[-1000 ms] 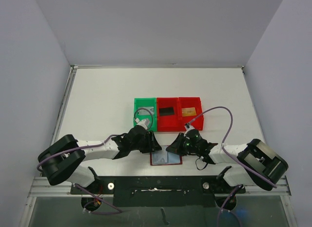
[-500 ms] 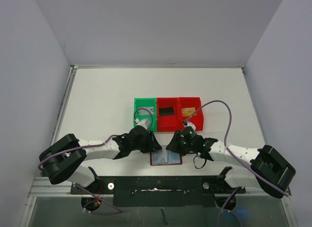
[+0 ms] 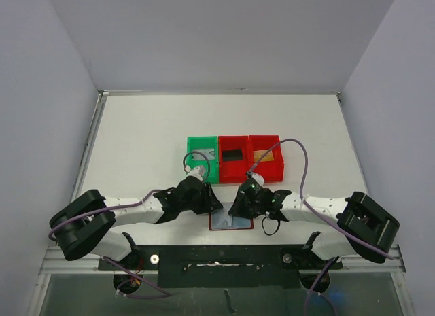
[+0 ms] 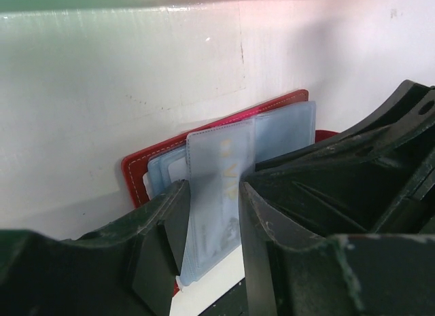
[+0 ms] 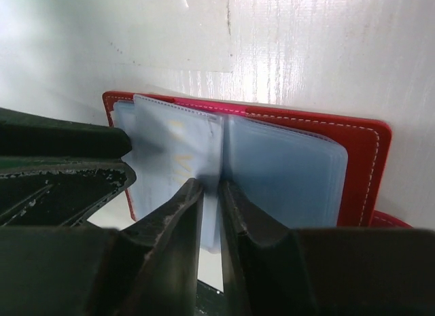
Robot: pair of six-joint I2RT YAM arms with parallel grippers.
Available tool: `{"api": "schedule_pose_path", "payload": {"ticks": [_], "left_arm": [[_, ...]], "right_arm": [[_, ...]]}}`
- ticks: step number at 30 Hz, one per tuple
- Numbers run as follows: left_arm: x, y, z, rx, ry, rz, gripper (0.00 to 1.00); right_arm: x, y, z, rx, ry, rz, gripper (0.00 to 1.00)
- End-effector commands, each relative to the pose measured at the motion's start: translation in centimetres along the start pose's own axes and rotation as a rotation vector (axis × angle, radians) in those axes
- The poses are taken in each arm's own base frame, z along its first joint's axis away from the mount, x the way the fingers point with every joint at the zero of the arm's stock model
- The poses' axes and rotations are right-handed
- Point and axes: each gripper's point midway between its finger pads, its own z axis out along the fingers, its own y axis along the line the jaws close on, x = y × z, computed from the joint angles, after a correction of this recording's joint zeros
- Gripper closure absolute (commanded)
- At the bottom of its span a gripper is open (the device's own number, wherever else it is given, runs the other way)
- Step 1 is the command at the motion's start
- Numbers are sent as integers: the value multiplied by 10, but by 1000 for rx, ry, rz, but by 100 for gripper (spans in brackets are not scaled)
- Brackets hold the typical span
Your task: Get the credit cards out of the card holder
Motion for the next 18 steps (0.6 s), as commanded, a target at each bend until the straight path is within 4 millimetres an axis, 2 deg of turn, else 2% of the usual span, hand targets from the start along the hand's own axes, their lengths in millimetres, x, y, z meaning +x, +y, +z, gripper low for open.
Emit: {"api": "schedule_pose_path", "payload": {"ticks": [1, 5, 12, 18], "left_arm": [[-2, 0, -3, -4, -13, 5, 66], [-3, -5, -6, 11, -16, 11, 66], [-2, -12, -4, 27, 6, 31, 65], [-1, -14, -2, 39, 17, 25, 65]], "right_arm": [[0, -6, 4, 54, 6, 34, 85], [8, -33, 7, 114, 18, 73, 91], [11, -47, 12, 27, 31, 144, 100], [14, -56, 13, -40, 36, 186, 100]]}}
